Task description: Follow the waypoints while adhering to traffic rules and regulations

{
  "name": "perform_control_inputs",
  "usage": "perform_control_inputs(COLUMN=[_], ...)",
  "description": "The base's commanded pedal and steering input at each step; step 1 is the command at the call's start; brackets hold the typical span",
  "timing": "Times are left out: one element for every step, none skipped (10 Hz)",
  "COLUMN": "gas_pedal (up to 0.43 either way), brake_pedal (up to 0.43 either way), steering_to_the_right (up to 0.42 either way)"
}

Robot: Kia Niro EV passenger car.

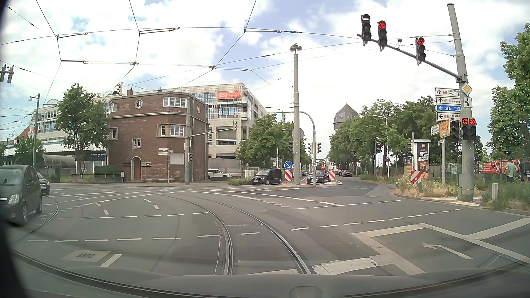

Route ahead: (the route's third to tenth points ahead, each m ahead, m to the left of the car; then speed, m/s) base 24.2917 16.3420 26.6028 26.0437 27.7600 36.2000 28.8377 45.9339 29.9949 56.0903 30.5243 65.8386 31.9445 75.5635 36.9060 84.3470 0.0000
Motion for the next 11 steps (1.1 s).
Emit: perform_control_inputs(gas_pedal=[0.0,0.0,0.0,0.0,0.0,0.0,0.0,0.0,0.0,0.0,0.0], brake_pedal=[0.238,0.238,0.238,0.238,0.238,0.238,0.238,0.238,0.238,0.238,0.238], steering_to_the_right=[-0.109,-0.11,-0.11,-0.11,-0.11,-0.109,-0.11,-0.11,-0.11,-0.11,-0.109])
